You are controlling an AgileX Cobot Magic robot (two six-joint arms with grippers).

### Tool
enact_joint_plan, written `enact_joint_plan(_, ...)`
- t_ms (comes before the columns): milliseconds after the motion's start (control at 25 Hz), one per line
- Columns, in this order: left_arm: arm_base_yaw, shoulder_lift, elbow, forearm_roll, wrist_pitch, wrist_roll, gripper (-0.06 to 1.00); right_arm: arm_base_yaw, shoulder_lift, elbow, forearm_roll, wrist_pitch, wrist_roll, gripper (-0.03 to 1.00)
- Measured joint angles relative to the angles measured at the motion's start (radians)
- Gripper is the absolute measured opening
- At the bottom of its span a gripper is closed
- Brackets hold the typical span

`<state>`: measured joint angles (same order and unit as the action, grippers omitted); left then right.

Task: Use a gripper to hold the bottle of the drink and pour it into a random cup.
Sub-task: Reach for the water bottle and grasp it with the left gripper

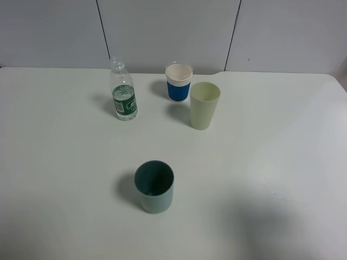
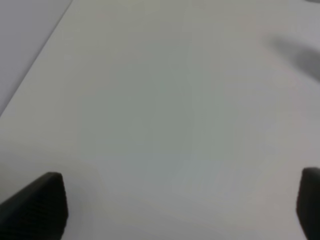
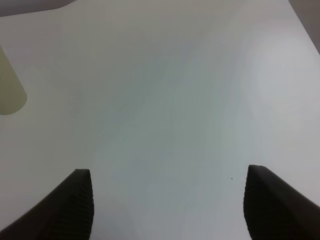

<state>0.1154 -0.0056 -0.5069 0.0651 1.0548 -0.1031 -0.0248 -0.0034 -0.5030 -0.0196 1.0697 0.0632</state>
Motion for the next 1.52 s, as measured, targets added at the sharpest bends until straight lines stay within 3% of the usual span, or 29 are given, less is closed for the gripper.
enact_joint_plan(1520, 0.0, 0.0, 0.0, 0.0, 0.0, 0.0, 0.91, 0.0, 0.0, 0.0, 0.0, 0.0, 0.0, 0.63)
